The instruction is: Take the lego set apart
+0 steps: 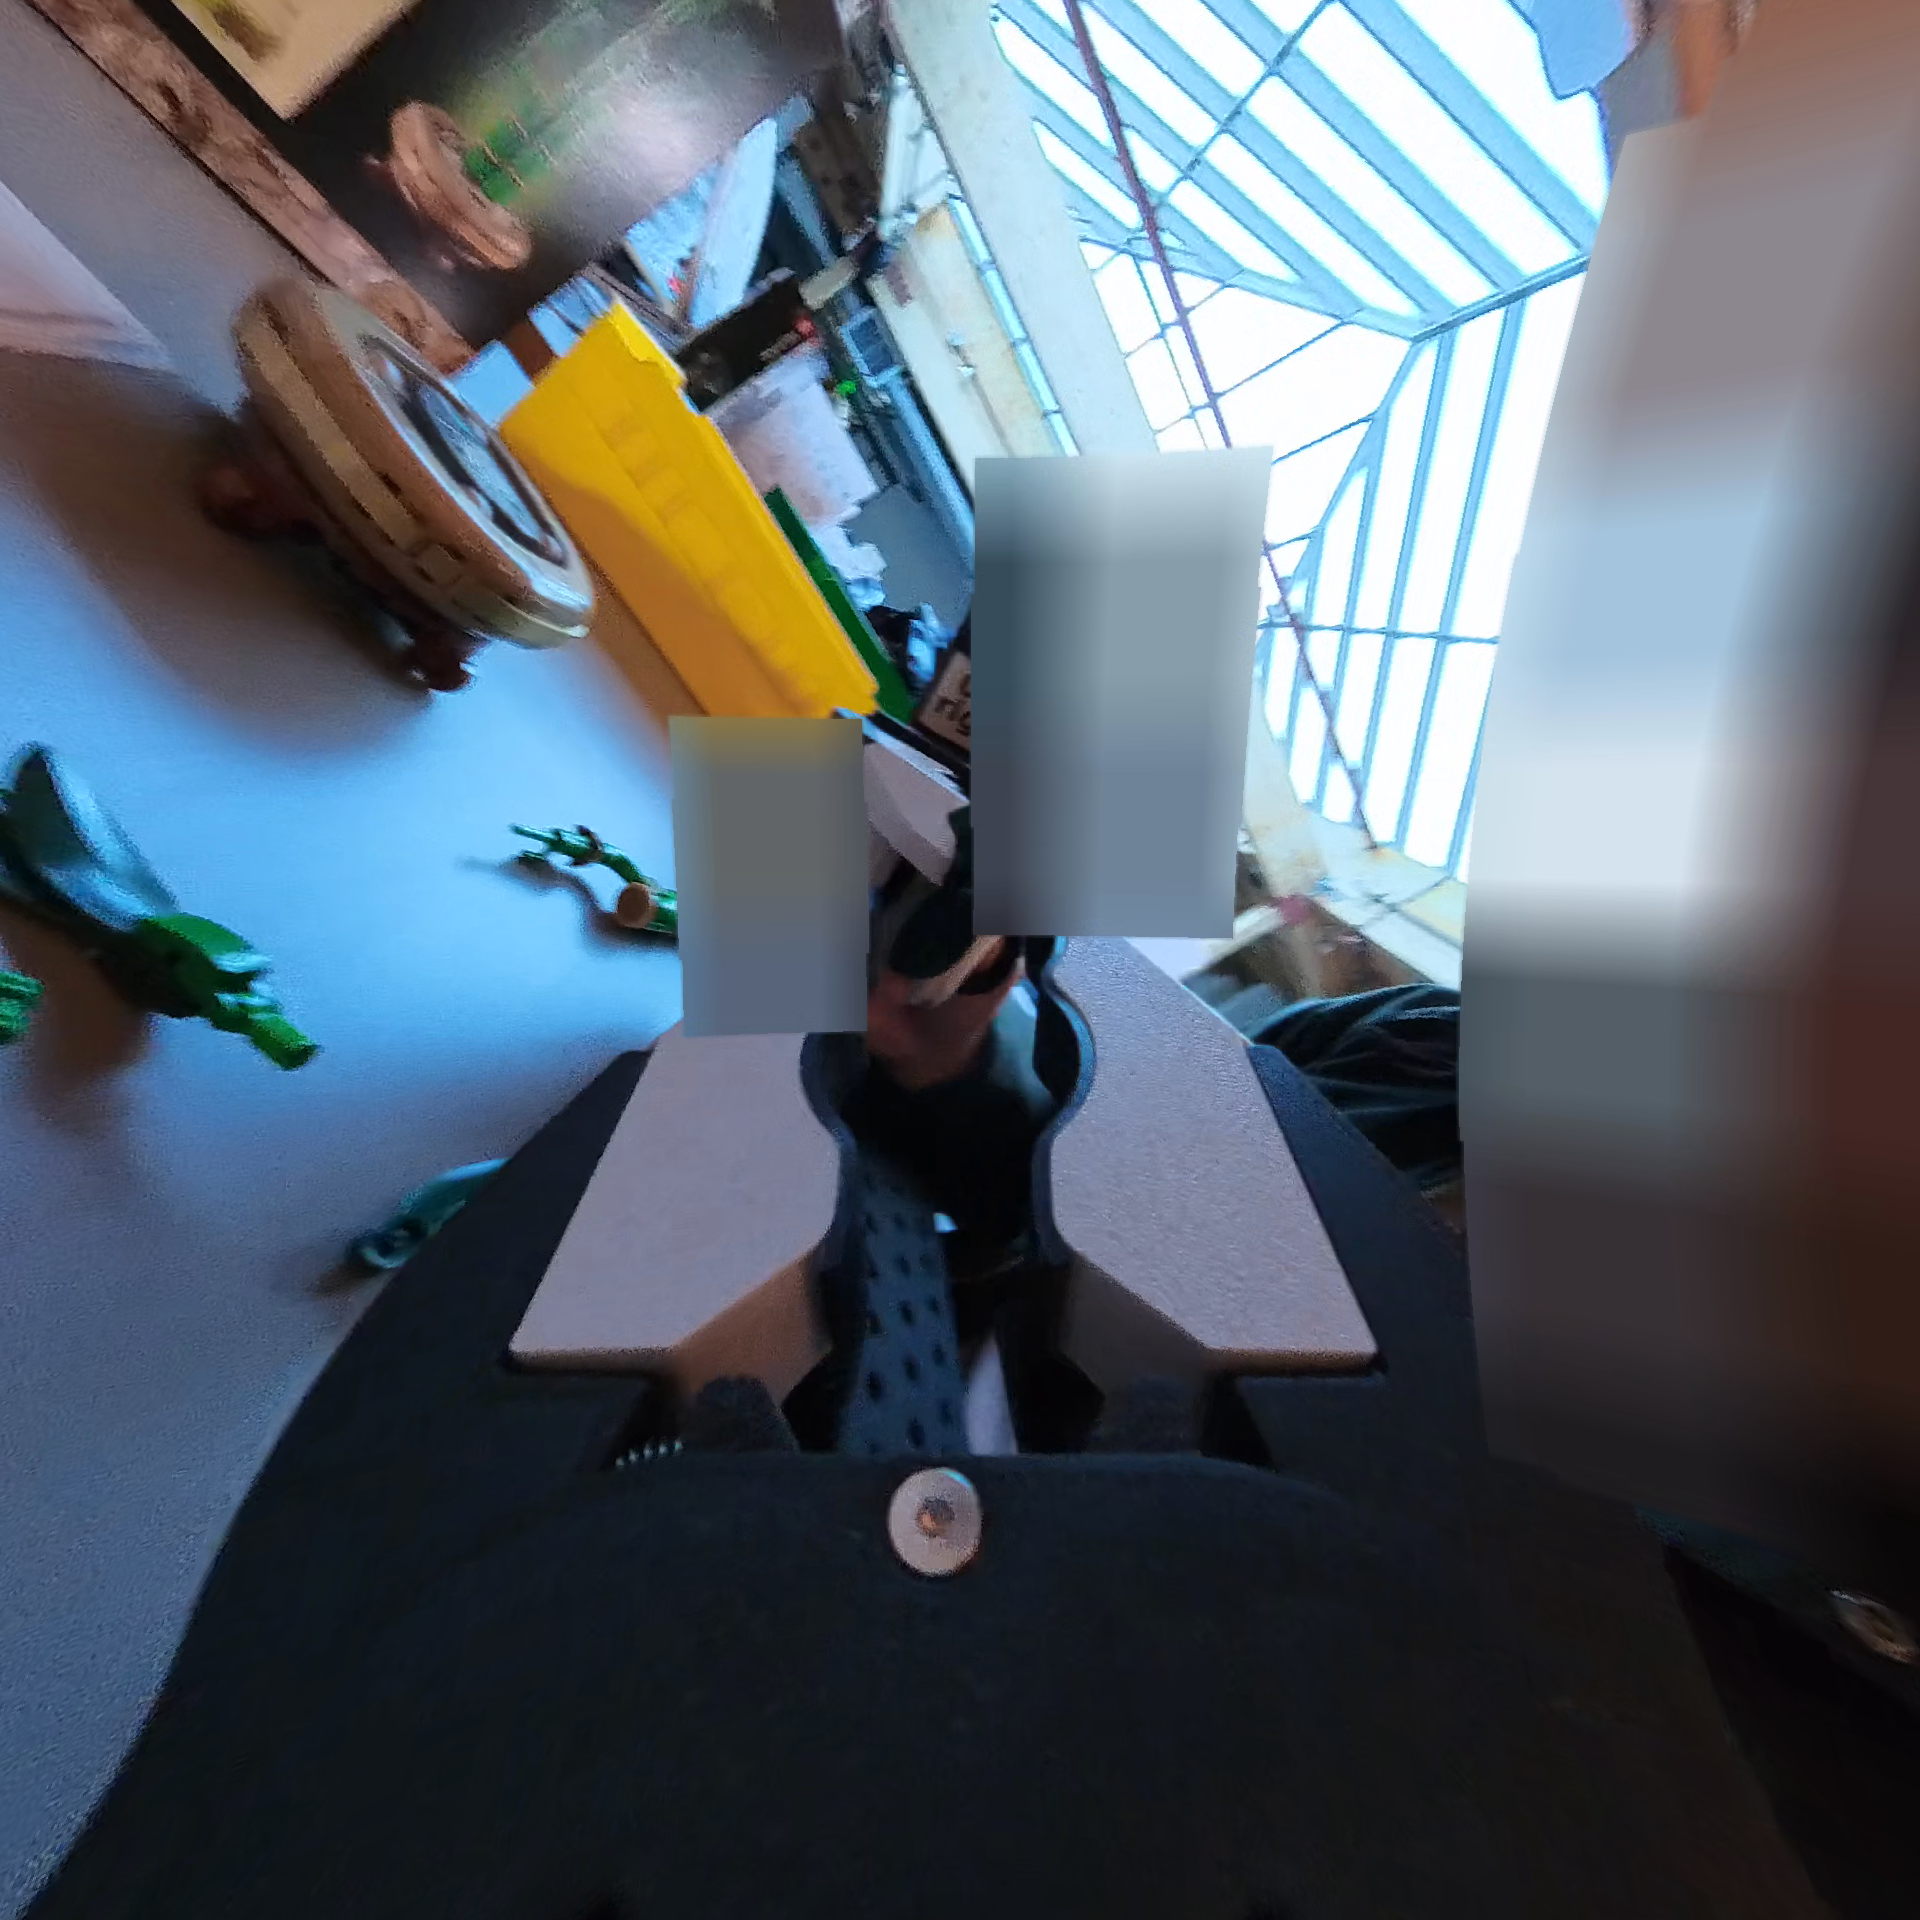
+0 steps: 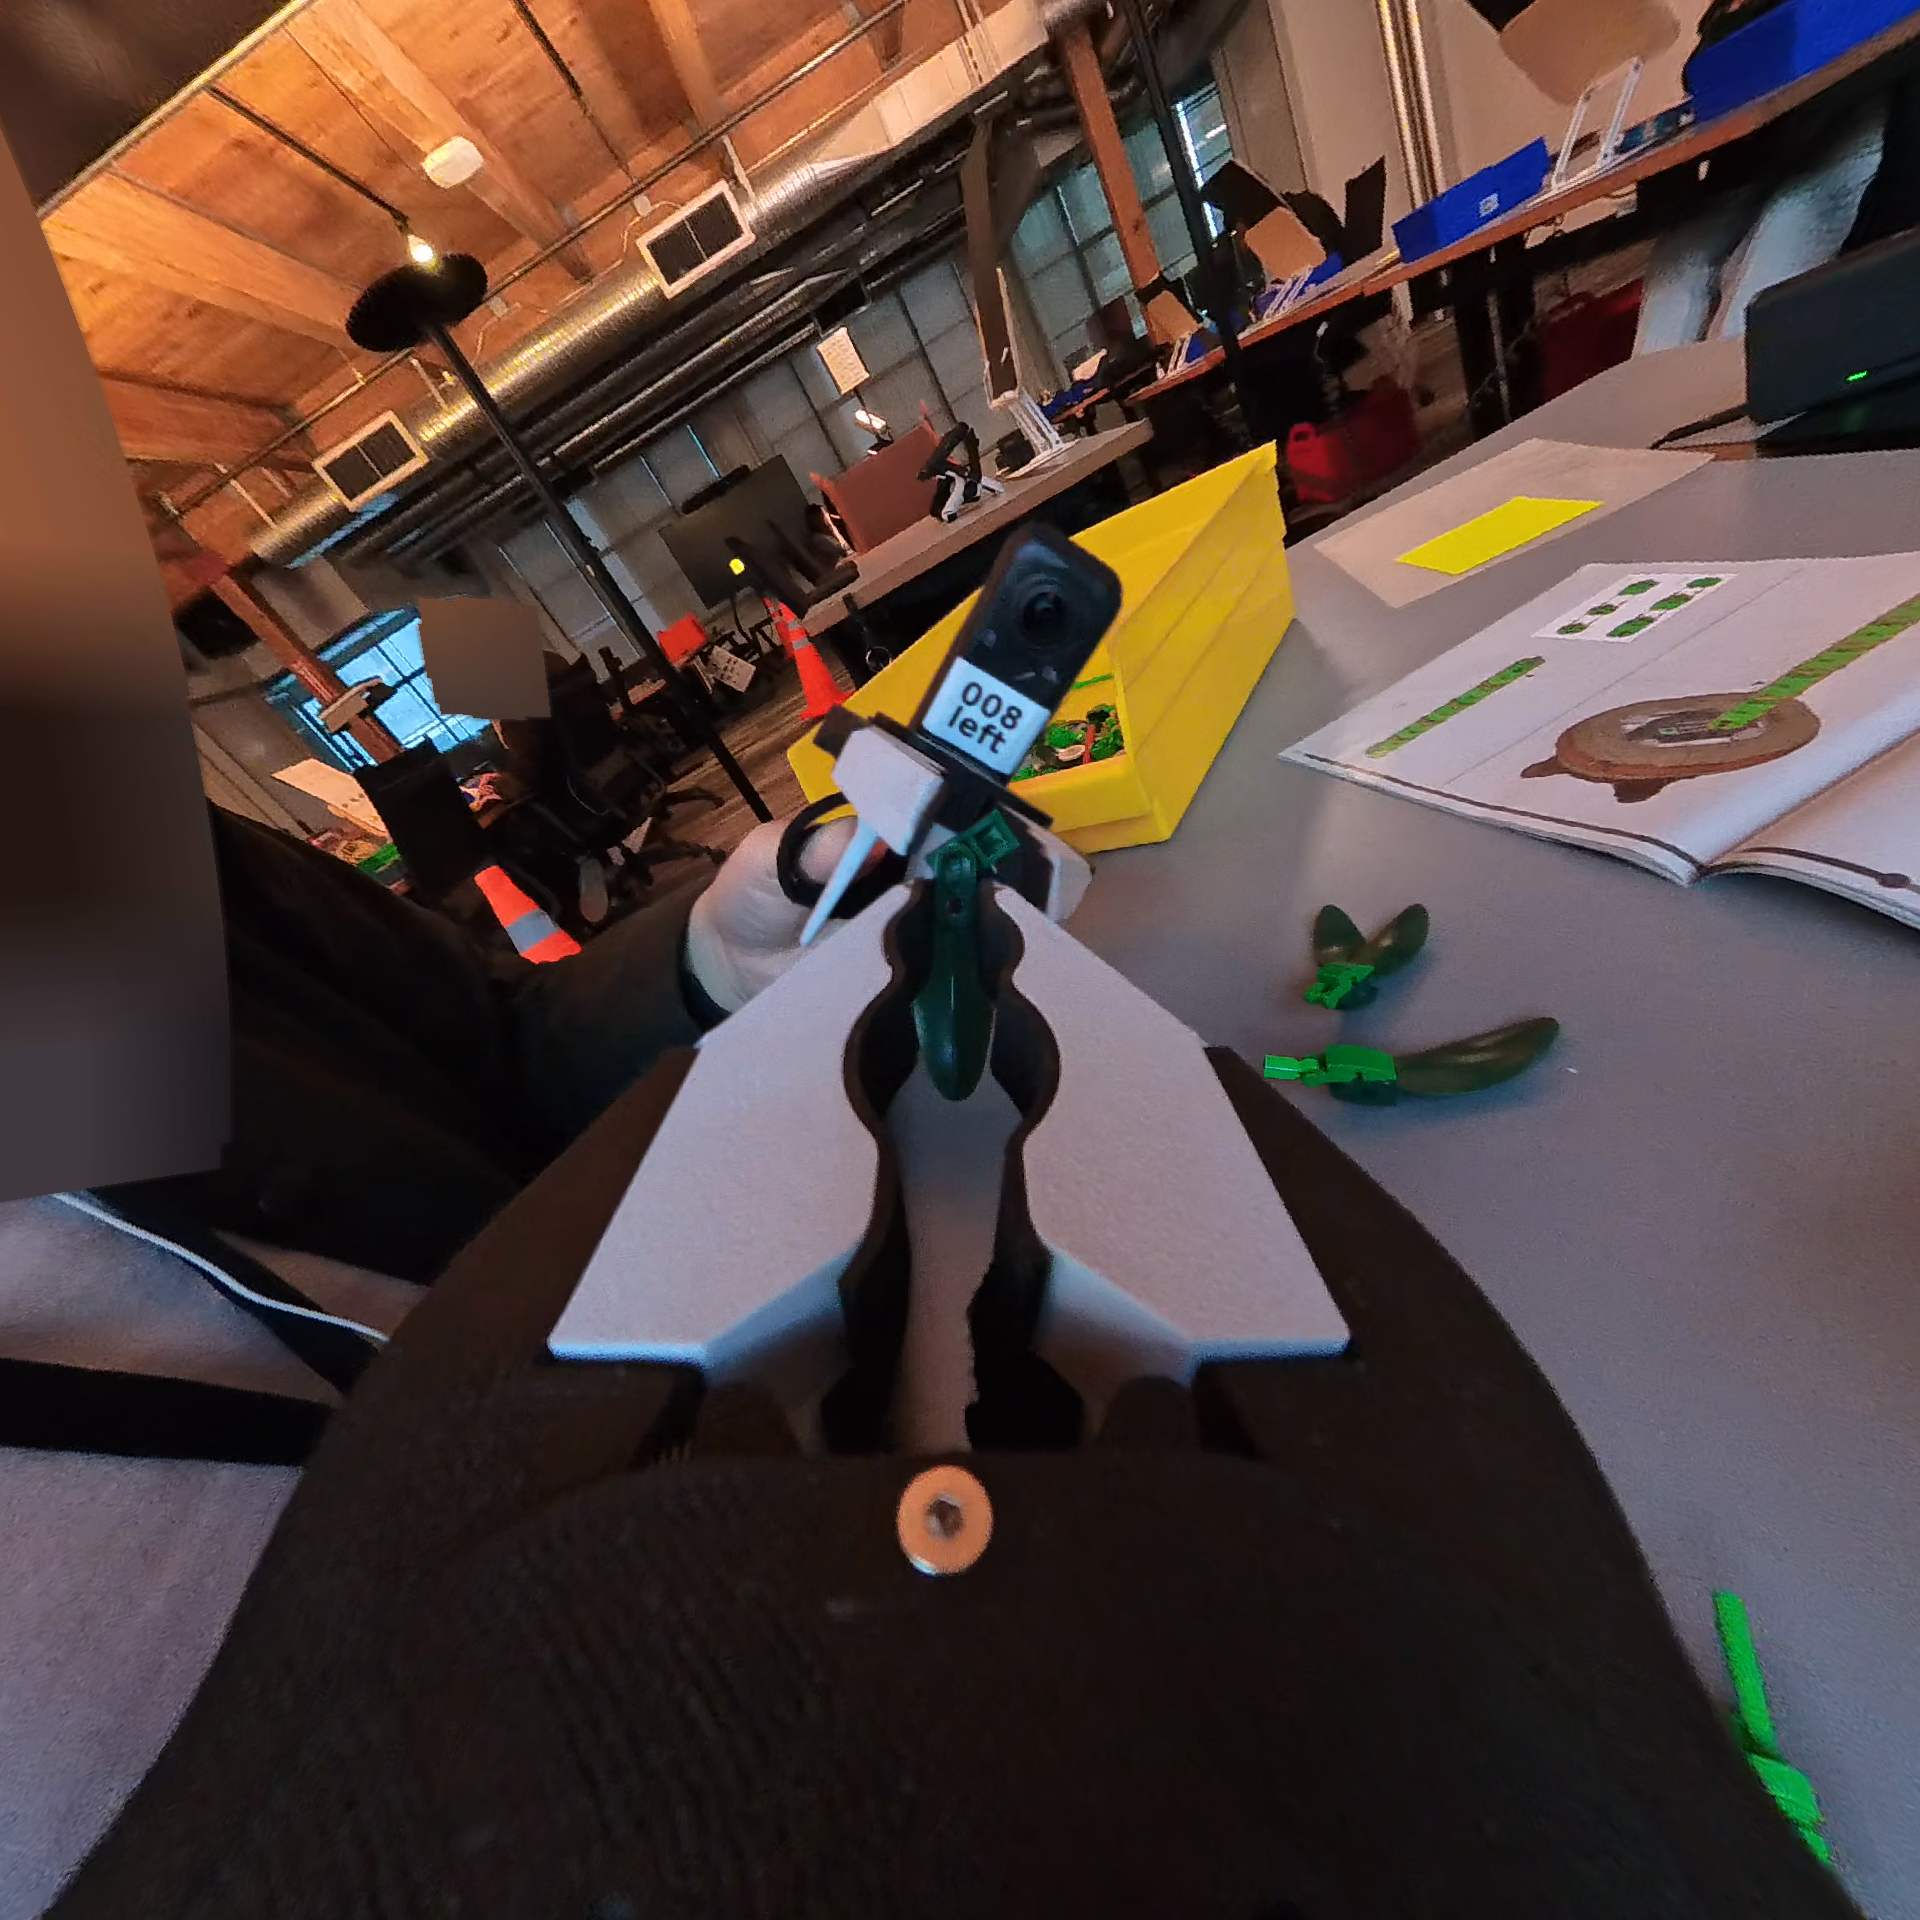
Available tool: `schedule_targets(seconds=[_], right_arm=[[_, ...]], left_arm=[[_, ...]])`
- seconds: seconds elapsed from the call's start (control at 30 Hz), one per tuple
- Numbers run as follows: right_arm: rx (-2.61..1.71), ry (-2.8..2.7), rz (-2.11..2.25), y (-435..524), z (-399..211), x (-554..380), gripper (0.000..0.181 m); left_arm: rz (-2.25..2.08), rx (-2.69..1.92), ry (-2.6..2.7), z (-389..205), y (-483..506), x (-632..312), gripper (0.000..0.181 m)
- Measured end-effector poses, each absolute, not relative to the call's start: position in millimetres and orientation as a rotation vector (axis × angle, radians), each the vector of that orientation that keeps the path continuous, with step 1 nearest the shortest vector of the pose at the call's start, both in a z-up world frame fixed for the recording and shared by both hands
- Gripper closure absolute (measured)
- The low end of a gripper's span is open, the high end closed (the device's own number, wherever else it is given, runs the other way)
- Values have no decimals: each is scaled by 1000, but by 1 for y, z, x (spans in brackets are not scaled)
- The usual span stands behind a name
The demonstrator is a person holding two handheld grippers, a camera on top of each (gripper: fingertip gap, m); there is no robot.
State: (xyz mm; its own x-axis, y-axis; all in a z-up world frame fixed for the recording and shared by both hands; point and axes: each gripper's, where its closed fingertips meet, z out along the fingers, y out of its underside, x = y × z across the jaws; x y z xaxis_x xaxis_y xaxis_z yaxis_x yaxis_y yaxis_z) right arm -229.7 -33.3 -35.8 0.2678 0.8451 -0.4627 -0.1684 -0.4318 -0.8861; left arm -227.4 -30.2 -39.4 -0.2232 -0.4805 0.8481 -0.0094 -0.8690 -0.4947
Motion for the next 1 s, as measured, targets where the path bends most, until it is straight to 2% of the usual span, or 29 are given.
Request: schedule_targets(seconds=[0.07, 0.17, 0.63, 0.8, 0.9, 1.0], right_arm=[[-1589, -660, 1315, -34, -37, -231, 175], [-1588, -688, 1279, -34, -39, -233, 175], [-1618, -814, 953, -27, -54, -233, 175], [-1632, -801, 970, -26, -55, -233, 175], [-1645, -772, 1033, -27, -55, -234, 175], [-1670, -728, 1109, -26, -56, -234, 175]], left_arm=[[-2304, -1683, 553, -32, -36, -229, 161], [-2307, -1696, 553, -34, -36, -228, 176], [-2228, -1789, 524, -47, -31, -226, 172], [-2236, -1802, 497, -49, -29, -227, 174], [-2183, -1819, 496, -52, -25, -227, 167], [-2141, -1812, 534, -51, -27, -226, 171]])
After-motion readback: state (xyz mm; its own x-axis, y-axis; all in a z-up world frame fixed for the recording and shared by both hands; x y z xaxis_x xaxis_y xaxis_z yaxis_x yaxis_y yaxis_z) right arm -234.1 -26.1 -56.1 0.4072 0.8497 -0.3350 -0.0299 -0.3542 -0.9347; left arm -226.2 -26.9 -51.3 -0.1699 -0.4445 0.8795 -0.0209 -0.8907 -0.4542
